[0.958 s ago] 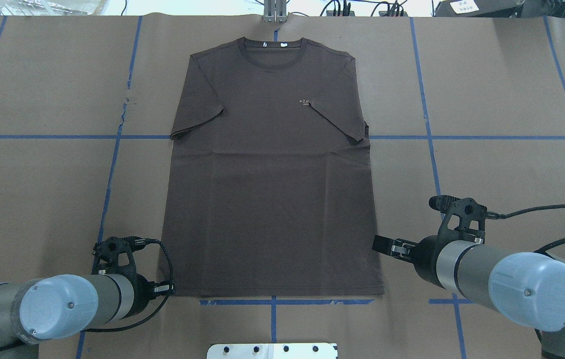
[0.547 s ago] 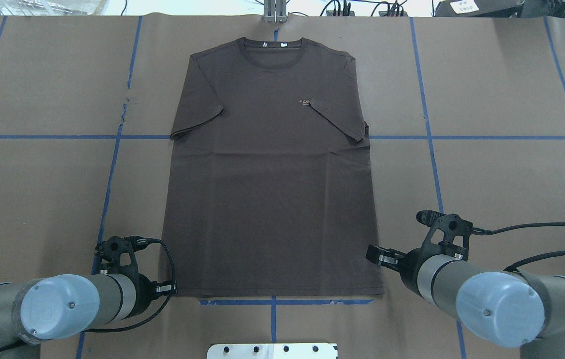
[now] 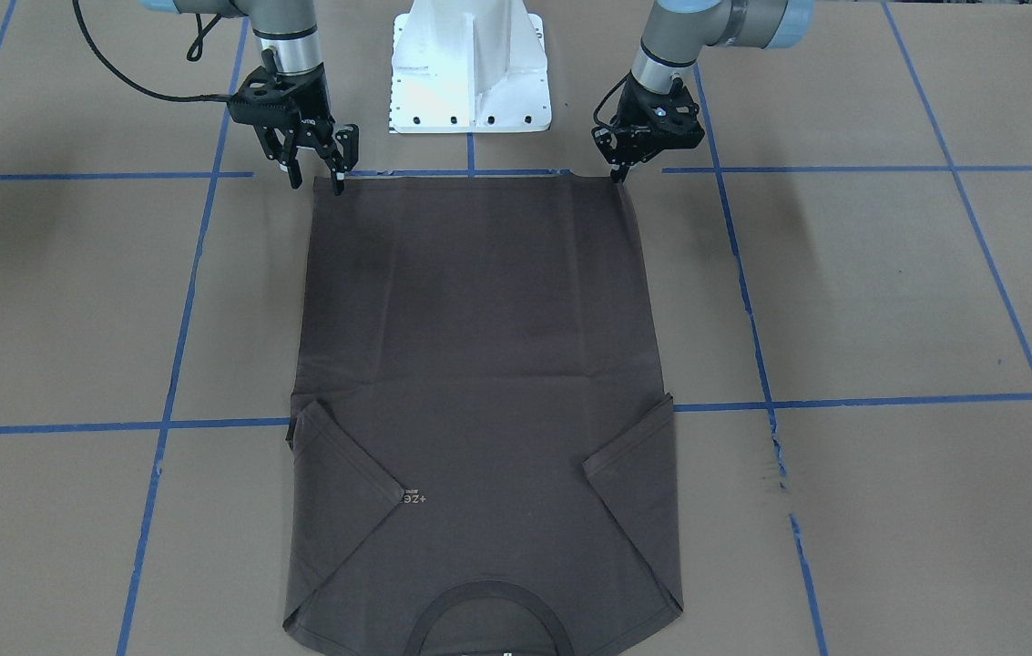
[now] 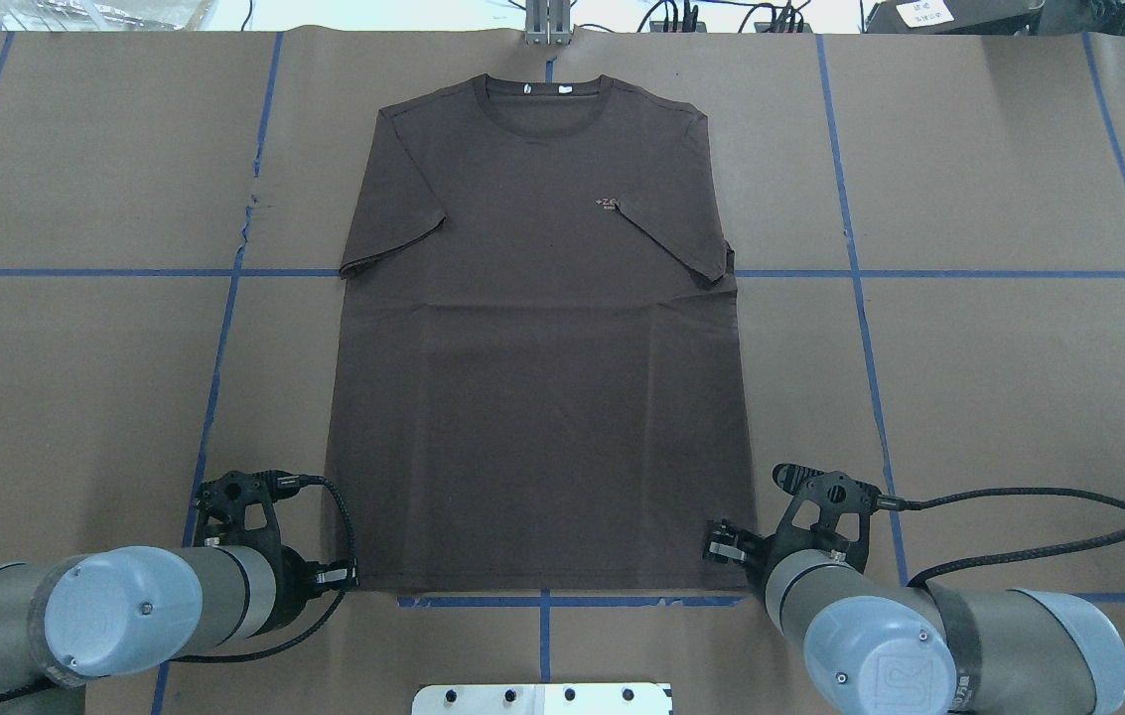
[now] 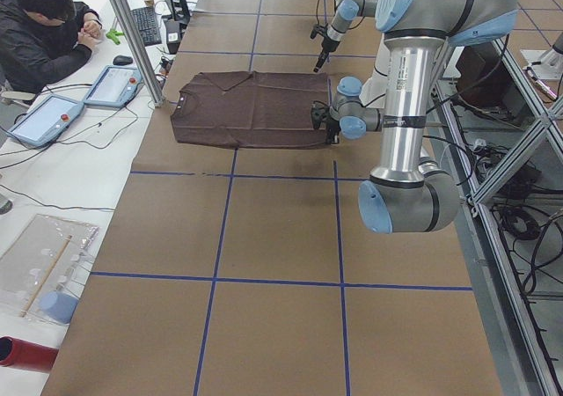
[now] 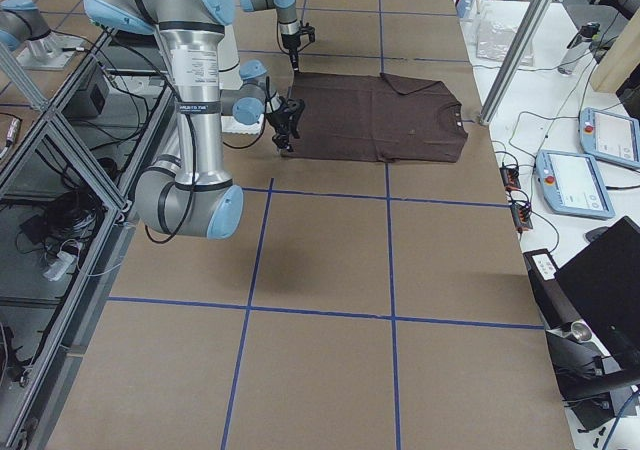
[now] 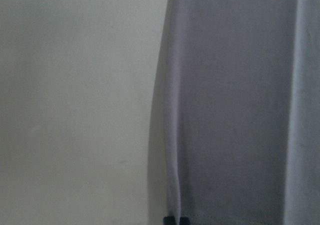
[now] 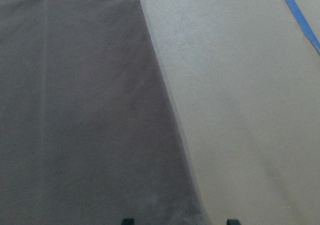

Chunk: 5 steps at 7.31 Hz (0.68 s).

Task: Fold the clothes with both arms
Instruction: 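Align both grippers at the hem corners and close them on the fabric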

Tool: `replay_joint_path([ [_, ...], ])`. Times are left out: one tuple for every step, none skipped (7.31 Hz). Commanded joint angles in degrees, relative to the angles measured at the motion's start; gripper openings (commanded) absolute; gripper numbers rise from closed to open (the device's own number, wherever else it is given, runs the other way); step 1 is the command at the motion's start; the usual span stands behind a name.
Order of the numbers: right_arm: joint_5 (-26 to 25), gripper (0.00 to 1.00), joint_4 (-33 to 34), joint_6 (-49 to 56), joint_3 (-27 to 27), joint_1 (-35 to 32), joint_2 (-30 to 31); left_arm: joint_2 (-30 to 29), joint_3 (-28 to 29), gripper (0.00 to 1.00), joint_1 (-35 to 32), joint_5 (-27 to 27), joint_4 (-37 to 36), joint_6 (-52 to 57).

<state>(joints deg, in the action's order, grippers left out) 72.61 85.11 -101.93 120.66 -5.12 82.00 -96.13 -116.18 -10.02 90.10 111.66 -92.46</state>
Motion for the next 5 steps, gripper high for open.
replay_joint_path([
  [-0.5,0.66,0.1,-0.9,-0.7,1.9,0.0,-0.2,0.0,0.00,-0.1,0.1,0.1,0.0],
  [-1.1,0.65,0.1,-1.0,-1.0,2.6,0.0,-0.2,0.0,0.00,0.0,0.2,0.1,0.1],
  [-1.3,0.64,0.1,-1.1,-1.5,2.9,0.0,-0.2,0.0,0.00,0.0,0.3,0.1,0.1],
  [-1.3,0.63,0.0,-1.1,-2.0,3.1,-0.1,-0.2,0.0,0.00,-0.1,0.3,0.1,0.1],
  [-1.4,0.62,0.0,-1.1,-2.3,3.3,-0.1,-0.1,0.0,0.00,0.0,0.3,0.1,0.1],
])
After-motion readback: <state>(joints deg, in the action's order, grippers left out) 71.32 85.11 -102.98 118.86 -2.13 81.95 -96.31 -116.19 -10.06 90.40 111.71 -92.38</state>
